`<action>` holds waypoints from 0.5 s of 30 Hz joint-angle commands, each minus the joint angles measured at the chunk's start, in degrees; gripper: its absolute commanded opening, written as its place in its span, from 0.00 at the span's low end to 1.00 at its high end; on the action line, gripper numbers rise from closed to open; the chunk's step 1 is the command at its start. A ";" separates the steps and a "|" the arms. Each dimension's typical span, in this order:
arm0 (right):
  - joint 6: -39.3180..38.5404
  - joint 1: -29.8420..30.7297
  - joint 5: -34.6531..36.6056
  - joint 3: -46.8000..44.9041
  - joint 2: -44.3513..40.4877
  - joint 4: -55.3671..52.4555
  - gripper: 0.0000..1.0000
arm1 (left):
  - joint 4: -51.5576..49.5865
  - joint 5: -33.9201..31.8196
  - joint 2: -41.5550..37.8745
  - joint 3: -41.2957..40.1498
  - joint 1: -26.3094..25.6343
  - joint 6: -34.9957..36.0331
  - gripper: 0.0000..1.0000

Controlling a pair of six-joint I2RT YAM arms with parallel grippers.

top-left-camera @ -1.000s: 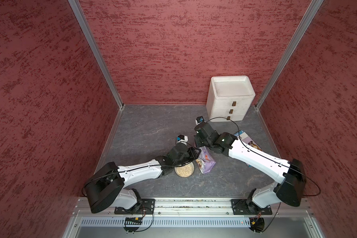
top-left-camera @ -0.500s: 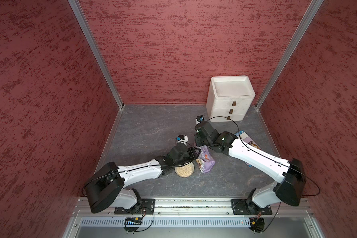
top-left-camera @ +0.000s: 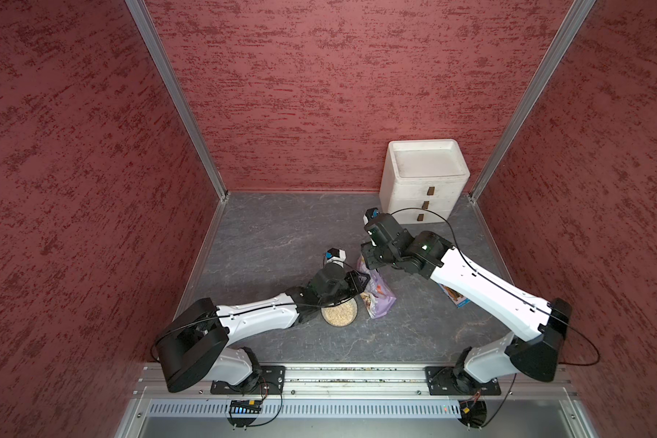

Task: Pour the oats into the breakfast bowl
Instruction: Close the oats bag at the center of the board.

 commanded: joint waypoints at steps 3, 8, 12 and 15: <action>1.21 -0.40 -3.01 2.97 3.32 -7.01 0.51 | 1.17 0.24 0.36 0.11 -0.36 0.06 0.40; 0.92 0.08 -3.10 3.42 4.45 -9.04 0.38 | 1.17 0.20 0.49 0.23 -0.39 0.02 0.40; 0.97 0.54 -0.30 4.90 5.88 -11.38 0.01 | 1.13 0.28 0.83 0.62 -0.40 0.02 0.40; 1.98 1.90 5.69 5.87 6.46 -12.85 0.00 | 0.68 0.56 1.17 1.08 -0.40 0.13 0.40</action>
